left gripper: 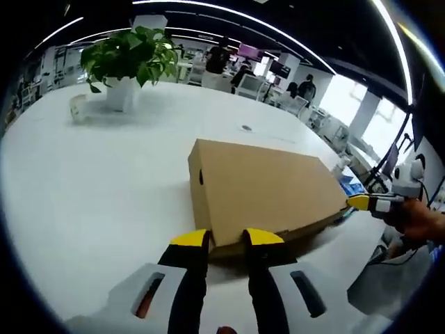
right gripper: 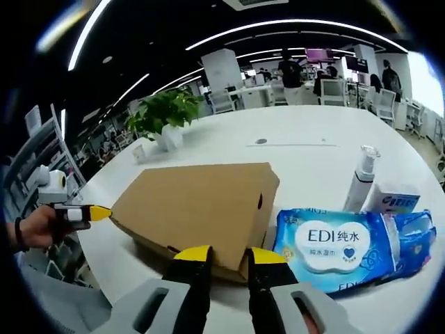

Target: Operate the shoe box by opening the lid, removing the specified soft item, and placing it in the target area until the item is outside and the box remains undamaged.

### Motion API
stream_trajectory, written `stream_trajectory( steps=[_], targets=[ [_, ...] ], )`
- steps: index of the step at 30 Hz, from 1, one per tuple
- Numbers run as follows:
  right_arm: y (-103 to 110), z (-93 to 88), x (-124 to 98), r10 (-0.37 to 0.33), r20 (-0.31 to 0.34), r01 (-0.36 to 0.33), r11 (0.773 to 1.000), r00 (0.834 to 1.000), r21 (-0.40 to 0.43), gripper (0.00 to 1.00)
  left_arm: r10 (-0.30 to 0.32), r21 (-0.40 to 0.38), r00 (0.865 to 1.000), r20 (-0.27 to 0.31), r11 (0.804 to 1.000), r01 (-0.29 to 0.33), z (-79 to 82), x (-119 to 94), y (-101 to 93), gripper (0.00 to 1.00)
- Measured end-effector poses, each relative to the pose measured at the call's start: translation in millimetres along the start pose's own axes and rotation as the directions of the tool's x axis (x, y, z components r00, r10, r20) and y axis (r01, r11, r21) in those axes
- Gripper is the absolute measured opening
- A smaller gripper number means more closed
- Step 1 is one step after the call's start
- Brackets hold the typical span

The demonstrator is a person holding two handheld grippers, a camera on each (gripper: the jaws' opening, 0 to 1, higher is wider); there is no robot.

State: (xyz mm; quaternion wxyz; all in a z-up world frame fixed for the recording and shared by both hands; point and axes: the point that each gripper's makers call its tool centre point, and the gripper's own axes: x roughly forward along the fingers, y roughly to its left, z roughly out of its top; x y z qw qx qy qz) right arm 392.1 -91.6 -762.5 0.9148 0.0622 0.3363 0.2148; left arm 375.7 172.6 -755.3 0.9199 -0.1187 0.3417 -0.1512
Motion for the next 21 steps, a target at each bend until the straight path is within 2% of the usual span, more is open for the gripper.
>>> stream_trajectory(
  steps=[12, 21],
  targets=[
    [1.5, 0.5, -3.2, -0.014, 0.011, 0.014, 1.000, 1.000, -0.018, 0.17, 0.003, 0.014, 1.000, -0.008, 1.000, -0.003, 2.8, 5.0, -0.4, 0.19],
    [-4.1, 0.7, -5.5, -0.026, 0.019, 0.025, 1.000, 1.000, 0.013, 0.18, 0.007, -0.001, 1.000, 0.003, 1.000, -0.007, 1.7, 0.6, -0.2, 0.20]
  ],
)
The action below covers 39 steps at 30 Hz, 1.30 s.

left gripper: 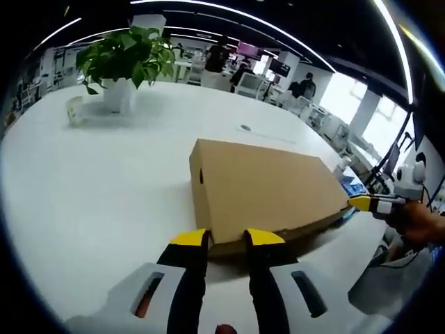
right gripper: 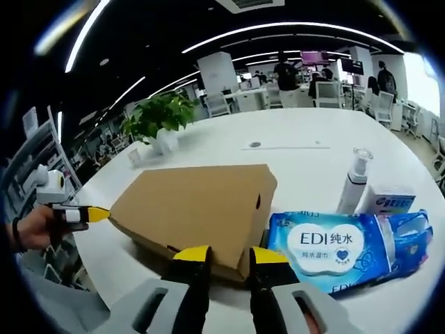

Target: Operate the shoe box by opening the lid, removing the specified soft item, and placing it in the target area until the item is outside and the box remains undamaged.

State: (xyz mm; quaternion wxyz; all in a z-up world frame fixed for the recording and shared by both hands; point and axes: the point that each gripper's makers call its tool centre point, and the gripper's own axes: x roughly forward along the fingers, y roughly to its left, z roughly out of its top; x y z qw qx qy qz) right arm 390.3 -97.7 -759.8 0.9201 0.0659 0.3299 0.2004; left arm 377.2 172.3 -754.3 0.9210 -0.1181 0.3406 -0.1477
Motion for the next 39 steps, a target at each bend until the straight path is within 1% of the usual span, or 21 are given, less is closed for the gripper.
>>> stream_trajectory(
  steps=[2, 4, 5, 8, 11, 12, 13, 16, 18, 20, 22, 23, 25, 27, 30, 31, 33, 36, 38, 39],
  targets=[
    [-2.7, -1.7, -6.3, -0.001, 0.001, 0.001, 1.000, 1.000, 0.004, 0.17, 0.026, 0.006, 0.999, 0.044, 1.000, -0.026, 4.8, -7.1, 2.2, 0.19],
    [-6.5, -0.2, -16.9, -0.003, 0.022, 0.003, 1.000, 1.000, 0.017, 0.17, 0.025, 0.007, 0.998, 0.056, 1.000, -0.026, 5.1, -13.2, 0.4, 0.19],
    [-8.8, 0.7, -22.3, -0.008, 0.032, 0.007, 1.000, 0.999, 0.019, 0.18, 0.035, 0.004, 0.997, 0.073, 0.999, -0.035, 5.9, -18.1, 0.9, 0.20],
    [-20.6, -0.1, -43.1, -0.034, 0.063, 0.030, 0.998, 0.997, 0.049, 0.22, 0.052, 0.006, 0.995, 0.089, 0.999, -0.052, 2.9, -29.0, 1.6, 0.21],
    [-30.6, -3.9, -62.1, -0.062, 0.082, 0.058, 0.996, 0.995, 0.061, 0.25, 0.055, 0.006, 0.995, 0.084, 0.998, -0.056, -3.3, -35.8, -2.6, 0.23],
    [-31.9, -5.1, -68.5, -0.072, 0.085, 0.066, 0.996, 0.994, 0.062, 0.27, 0.051, 0.013, 0.995, 0.081, 0.999, -0.052, -6.2, -37.5, -7.2, 0.23],
    [-35.8, -6.1, -78.2, -0.090, 0.096, 0.084, 0.994, 0.991, 0.068, 0.29, 0.042, 0.020, 0.996, 0.074, 0.999, -0.043, -8.6, -38.1, -11.5, 0.24],
    [-45.8, -8.8, -98.0, -0.126, 0.113, 0.116, 0.989, 0.986, 0.091, 0.31, 0.002, 0.059, 0.999, 0.048, 0.998, -0.005, -15.0, -36.2, -27.9, 0.27],
    [-52.1, -9.7, -109.6, -0.146, 0.128, 0.134, 0.986, 0.981, 0.098, 0.33, -0.005, 0.078, 0.999, 0.051, 0.997, 0.001, -11.9, -35.9, -33.9, 0.28],
    [-52.8, -11.4, -116.3, -0.152, 0.130, 0.140, 0.986, 0.980, 0.095, 0.36, -0.011, 0.092, 0.999, 0.052, 0.996, 0.006, -10.3, -36.7, -40.2, 0.28],
    [-51.3, -15.1, -121.3, -0.152, 0.120, 0.142, 0.986, 0.981, 0.087, 0.39, -0.017, 0.123, 0.999, 0.039, 0.992, 0.013, -13.6, -35.1, -44.8, 0.28],
    [-50.3, -16.4, -123.1, -0.153, 0.118, 0.145, 0.986, 0.981, 0.080, 0.40, -0.018, 0.124, 0.999, 0.035, 0.992, 0.013, -15.6, -35.1, -46.7, 0.28],
    [-47.7, -20.4, -126.3, -0.153, 0.108, 0.149, 0.988, 0.982, 0.038, 0.41, -0.022, 0.126, 0.999, 0.024, 0.992, 0.019, -20.4, -34.6, -50.6, 0.28],
    [-44.2, -23.8, -128.1, -0.152, 0.102, 0.150, 0.988, 0.983, 0.024, 0.43, -0.023, 0.132, 1.000, 0.015, 0.991, 0.021, -24.5, -34.1, -53.6, 0.28],
    [-41.4, -23.4, -128.6, -0.150, 0.100, 0.152, 0.988, 0.984, -0.012, 0.43, -0.020, 0.134, 1.000, 0.005, 0.991, 0.019, -27.6, -35.3, -57.1, 0.29],
    [-41.4, -18.9, -128.9, -0.155, 0.118, 0.161, 0.986, 0.981, -0.038, 0.43, -0.021, 0.139, 1.000, 0.001, 0.990, 0.020, -28.1, -35.5, -58.8, 0.29],
    [-41.3, -17.1, -128.9, -0.162, 0.124, 0.170, 0.984, 0.979, -0.057, 0.43, -0.014, 0.156, 1.000, 0.001, 0.988, 0.014, -28.1, -36.0, -59.9, 0.29],
    [-36.6, -21.8, -126.8, -0.150, 0.122, 0.160, 0.984, 0.981, -0.073, 0.43, 0.002, 0.193, 1.000, -0.004, 0.981, -0.001, -29.4, -35.5, -58.2, 0.29],
    [-30.2, -23.2, -124.4, -0.135, 0.115, 0.148, 0.983, 0.984, -0.109, 0.43, 0.006, 0.191, 1.000, -0.008, 0.982, -0.004, -31.0, -35.9, -56.5, 0.29],
    [-25.3, -23.2, -123.2, -0.123, 0.112, 0.139, 0.979, 0.986, -0.148, 0.43, 0.003, 0.180, 1.000, -0.009, 0.984, -0.001, -31.9, -36.1, -55.8, 0.29]
  ],
)
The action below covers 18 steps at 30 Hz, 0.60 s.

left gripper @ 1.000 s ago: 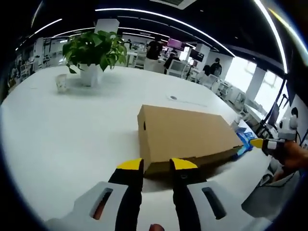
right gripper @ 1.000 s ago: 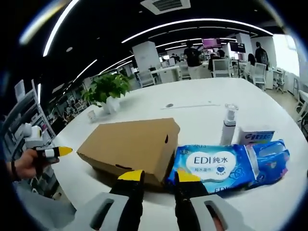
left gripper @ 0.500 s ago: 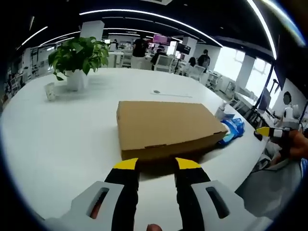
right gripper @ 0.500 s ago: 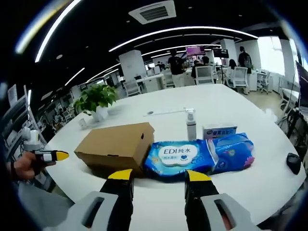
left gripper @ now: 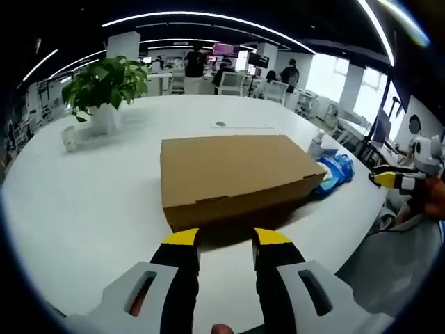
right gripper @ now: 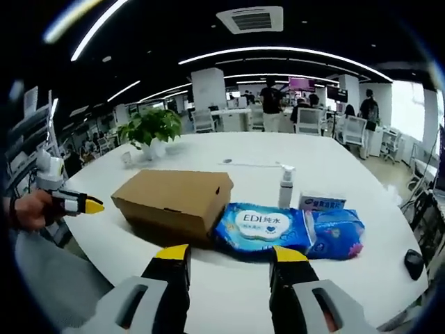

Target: Operate the shoe box by opening the lid, removing the specified soft item, and placing it in the target area until the item is outside and the box remains undamaged.

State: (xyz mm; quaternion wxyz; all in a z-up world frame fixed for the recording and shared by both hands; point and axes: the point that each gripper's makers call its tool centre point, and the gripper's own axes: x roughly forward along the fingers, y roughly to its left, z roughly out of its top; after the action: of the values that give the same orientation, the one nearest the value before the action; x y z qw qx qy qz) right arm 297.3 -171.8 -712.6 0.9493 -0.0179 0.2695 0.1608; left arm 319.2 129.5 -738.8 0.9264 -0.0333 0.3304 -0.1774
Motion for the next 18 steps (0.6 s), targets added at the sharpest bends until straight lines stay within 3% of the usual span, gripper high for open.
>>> stream_trajectory(
  steps=[2, 18],
  targets=[
    [6.0, 2.9, 0.7, 0.018, 0.012, -0.018, 0.999, 1.000, -0.030, 0.43, 0.008, -0.013, 1.000, -0.003, 1.000, -0.008, -1.8, 0.0, 2.9, 0.29],
    [-4.1, 3.5, 0.9, -0.001, 0.029, 0.000, 1.000, 1.000, 0.026, 0.44, 0.044, -0.038, 0.999, -0.009, 0.998, -0.044, -4.3, -0.5, 10.8, 0.29]
  ],
)
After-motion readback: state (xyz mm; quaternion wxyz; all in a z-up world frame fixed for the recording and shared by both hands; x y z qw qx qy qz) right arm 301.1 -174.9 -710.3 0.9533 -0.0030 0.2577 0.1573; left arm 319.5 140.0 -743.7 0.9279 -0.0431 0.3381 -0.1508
